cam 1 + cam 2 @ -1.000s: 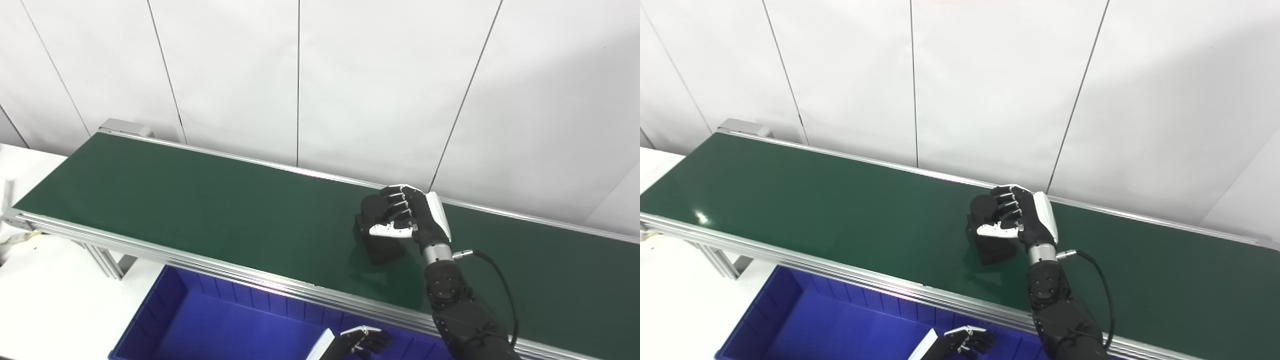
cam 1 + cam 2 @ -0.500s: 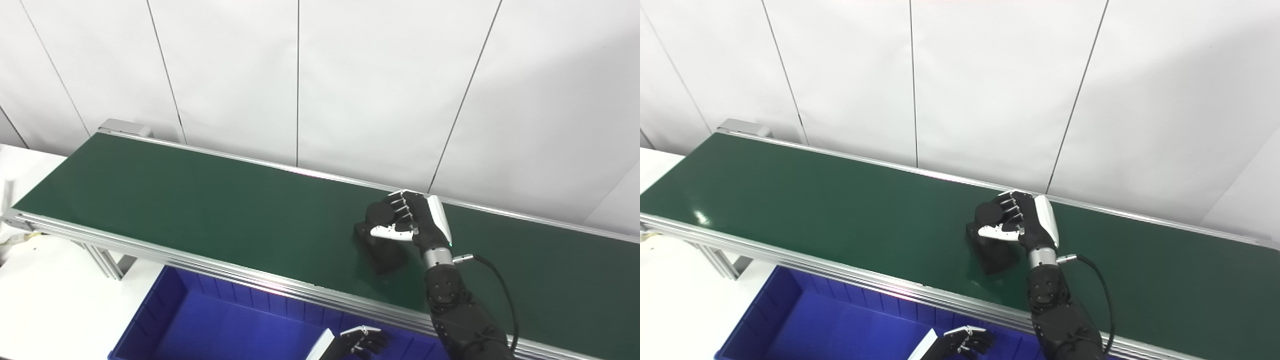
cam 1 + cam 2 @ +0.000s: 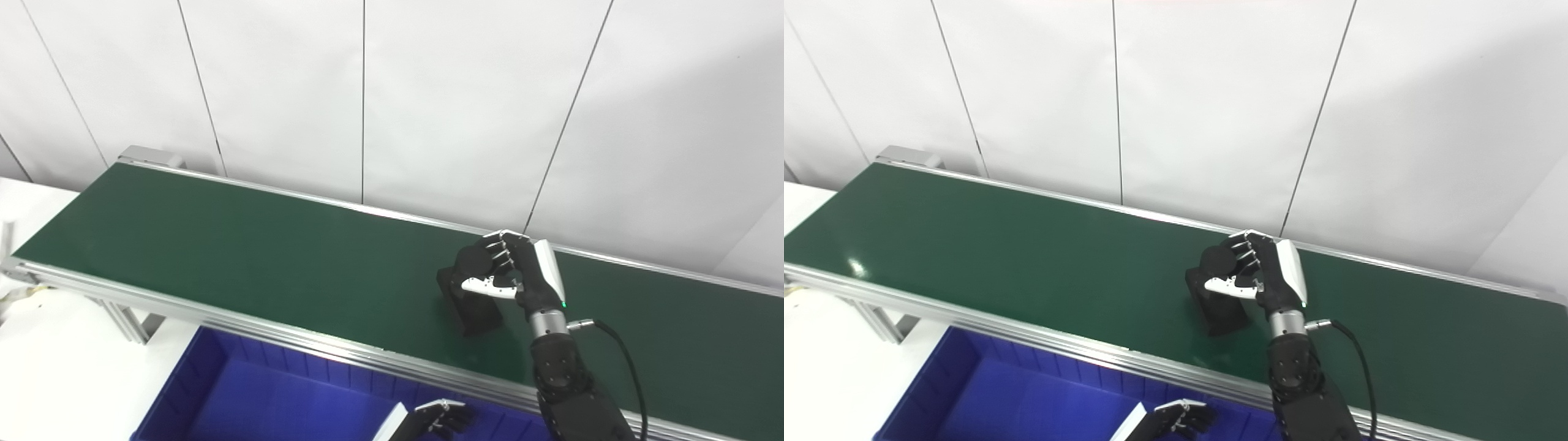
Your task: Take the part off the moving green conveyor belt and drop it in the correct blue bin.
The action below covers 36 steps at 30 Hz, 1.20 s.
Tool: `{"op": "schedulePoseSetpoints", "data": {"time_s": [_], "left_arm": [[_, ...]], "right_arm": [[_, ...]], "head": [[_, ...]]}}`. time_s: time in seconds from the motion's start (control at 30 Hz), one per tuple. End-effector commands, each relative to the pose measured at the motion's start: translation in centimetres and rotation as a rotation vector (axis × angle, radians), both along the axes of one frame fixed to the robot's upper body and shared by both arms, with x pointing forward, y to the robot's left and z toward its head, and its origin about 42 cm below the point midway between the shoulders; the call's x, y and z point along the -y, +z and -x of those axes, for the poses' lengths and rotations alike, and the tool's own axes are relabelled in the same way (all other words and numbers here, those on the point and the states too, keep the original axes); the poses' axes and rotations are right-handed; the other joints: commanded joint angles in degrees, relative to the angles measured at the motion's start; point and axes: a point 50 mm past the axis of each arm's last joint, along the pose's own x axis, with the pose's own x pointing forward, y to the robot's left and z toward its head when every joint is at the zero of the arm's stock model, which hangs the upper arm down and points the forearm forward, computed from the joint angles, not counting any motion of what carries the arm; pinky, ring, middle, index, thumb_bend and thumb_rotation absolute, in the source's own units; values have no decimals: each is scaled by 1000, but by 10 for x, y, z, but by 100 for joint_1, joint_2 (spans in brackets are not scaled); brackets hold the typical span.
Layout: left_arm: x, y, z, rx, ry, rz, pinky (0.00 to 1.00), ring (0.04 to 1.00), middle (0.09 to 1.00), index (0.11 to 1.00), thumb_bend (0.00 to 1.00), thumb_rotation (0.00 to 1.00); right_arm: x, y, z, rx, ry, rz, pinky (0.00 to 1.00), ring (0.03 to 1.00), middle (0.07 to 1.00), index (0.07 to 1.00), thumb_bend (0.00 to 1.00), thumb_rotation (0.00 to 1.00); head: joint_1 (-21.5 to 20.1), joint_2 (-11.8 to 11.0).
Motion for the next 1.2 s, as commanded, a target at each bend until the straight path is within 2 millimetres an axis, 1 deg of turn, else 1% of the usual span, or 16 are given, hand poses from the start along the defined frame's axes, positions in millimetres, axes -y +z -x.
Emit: {"op": "schedulePoseSetpoints", "data": {"time_s": [0.0, 0.1, 0.13, 0.23, 0.4, 0.43, 0.47, 0.57, 0.6, 0.63, 0.77, 0.8, 0.83, 0.97, 1.03, 1.17], "left_arm": [[4, 12, -6, 54, -11, 45, 653, 705, 736, 739, 844, 94], [-2, 15, -6, 59, -6, 50, 654, 700, 739, 744, 836, 93], [-5, 16, -6, 62, -5, 50, 658, 701, 739, 748, 834, 105], [-13, 19, -6, 70, 2, 53, 662, 709, 743, 756, 820, 155], [-26, 29, -7, 85, 5, 88, 679, 720, 756, 764, 793, 146], [-29, 31, -7, 88, 3, 93, 678, 720, 757, 765, 787, 144], [-32, 33, -7, 89, 2, 100, 679, 720, 756, 764, 782, 140], [-41, 37, -9, 86, 9, 129, 684, 722, 741, 764, 805, 142], [-44, 39, -9, 86, 12, 140, 684, 723, 740, 765, 806, 142], [-46, 40, -10, 87, 13, 148, 686, 722, 737, 762, 817, 147], [-55, 48, -13, 108, 20, 166, 680, 715, 717, 757, 835, 136], [-56, 50, -14, 114, 20, 166, 680, 714, 716, 755, 837, 136], [-58, 52, -15, 122, 20, 168, 681, 716, 717, 754, 836, 128], [-64, 59, -18, 140, 25, 182, 690, 722, 720, 753, 832, 110], [-67, 62, -18, 150, 30, 188, 684, 714, 719, 753, 835, 109], [-72, 68, -20, 171, 38, 197, 672, 705, 717, 755, 839, 124]], "right_arm": [[7, 26, -1, 68, 6, -38, 330, 402, 450, 513, 526, 0], [20, 37, 15, 90, -5, -54, 319, 390, 444, 517, 525, 0], [23, 41, 19, 95, -8, -55, 316, 386, 442, 520, 525, 0], [33, 48, 32, 100, -23, -64, 345, 407, 450, 517, 525, 0], [51, 54, 50, 107, -61, -55, 339, 410, 460, 511, 525, 0], [54, 54, 52, 110, -68, -55, 333, 403, 456, 513, 525, 0], [56, 54, 55, 110, -74, -58, 329, 398, 452, 516, 524, 0], [65, 53, 63, 98, -109, -79, 326, 388, 448, 519, 524, 0], [70, 52, 68, 96, -119, -81, 326, 388, 448, 519, 524, 0], [72, 52, 70, 96, -124, -81, 326, 388, 450, 517, 524, 0], [91, 48, 92, 54, -185, -89, 316, 381, 449, 518, 524, 0], [94, 47, 96, 41, -199, -91, 315, 381, 449, 517, 524, 0], [98, 45, 100, 27, -215, -95, 312, 380, 448, 518, 525, 0], [112, 36, 117, -8, -269, -105, 302, 371, 444, 520, 525, 0], [120, 31, 127, -25, -299, -104, 327, 390, 450, 513, 527, 0], [135, 16, 148, -62, -349, -95, 313, 385, 454, 511, 527, 0]], "head": [[-296, 38], [-700, 103], [-971, 173], [-1251, 257], [-1879, 552], [-1879, 552], [-2046, 654], [-2189, 765], [-2292, 892], [-2292, 892], [-2538, 1285], [-2538, 1285], [-2632, 1406], [-2773, 1589], [-2855, 1665], [-3028, 1755]]}}
